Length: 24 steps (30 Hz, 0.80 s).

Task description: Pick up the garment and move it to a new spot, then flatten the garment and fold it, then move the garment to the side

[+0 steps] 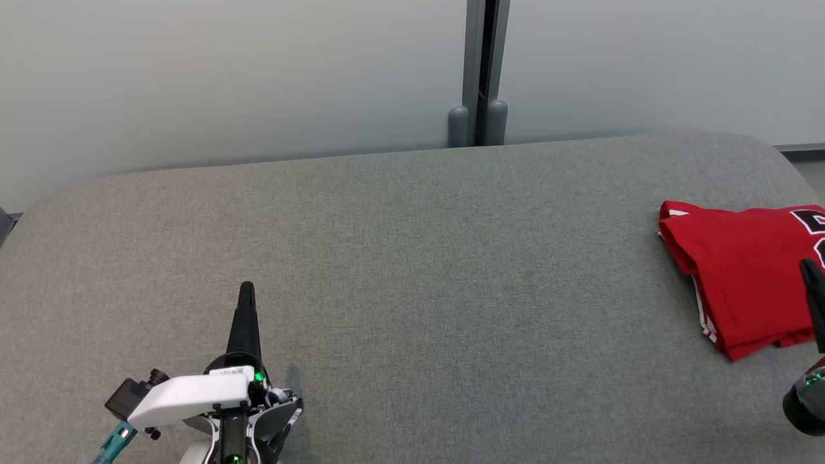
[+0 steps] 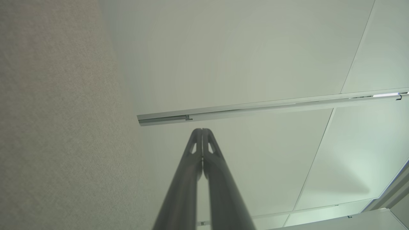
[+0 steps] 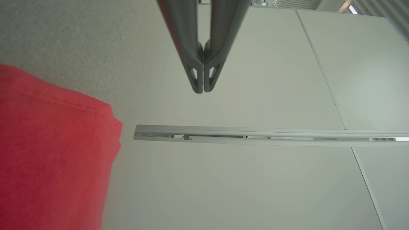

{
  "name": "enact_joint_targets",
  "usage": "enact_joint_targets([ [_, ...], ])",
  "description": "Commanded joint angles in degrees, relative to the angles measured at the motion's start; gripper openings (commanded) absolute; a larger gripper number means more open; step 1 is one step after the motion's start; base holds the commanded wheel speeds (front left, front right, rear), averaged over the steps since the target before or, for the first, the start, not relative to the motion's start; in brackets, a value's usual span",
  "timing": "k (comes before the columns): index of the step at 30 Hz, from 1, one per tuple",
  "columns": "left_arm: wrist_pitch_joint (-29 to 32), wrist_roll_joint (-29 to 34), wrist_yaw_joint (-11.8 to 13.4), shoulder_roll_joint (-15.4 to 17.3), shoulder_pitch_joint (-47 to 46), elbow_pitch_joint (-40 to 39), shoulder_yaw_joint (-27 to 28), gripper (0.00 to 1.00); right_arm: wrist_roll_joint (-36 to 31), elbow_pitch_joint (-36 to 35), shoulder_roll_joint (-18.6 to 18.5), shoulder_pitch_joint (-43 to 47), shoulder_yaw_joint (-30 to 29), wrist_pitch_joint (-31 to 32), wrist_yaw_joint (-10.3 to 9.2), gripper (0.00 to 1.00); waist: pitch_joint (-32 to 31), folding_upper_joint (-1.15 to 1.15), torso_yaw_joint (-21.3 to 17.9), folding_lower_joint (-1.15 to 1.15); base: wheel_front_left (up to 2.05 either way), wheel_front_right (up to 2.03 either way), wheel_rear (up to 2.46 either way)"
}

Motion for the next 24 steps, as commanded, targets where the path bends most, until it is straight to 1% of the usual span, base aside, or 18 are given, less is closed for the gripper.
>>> enact_joint_targets([
  [1, -0.1, 0.1, -0.3, 0.2, -0.8, 0.1, 0.1, 0.0, 0.3, 0.1, -0.5, 0.0, -0.1, -0.1, 0.0, 0.0, 0.0, 0.0, 0.0, 0.0, 0.0, 0.0, 0.0],
  [24, -0.1, 0.1, -0.3, 0.2, -0.8, 0.0, 0.1, 0.0, 0.5, 0.1, -0.6, 0.1, 0.2, -0.4, 0.0, 0.0, 0.0, 0.0, 0.0, 0.0, 0.0, 0.0, 0.0],
])
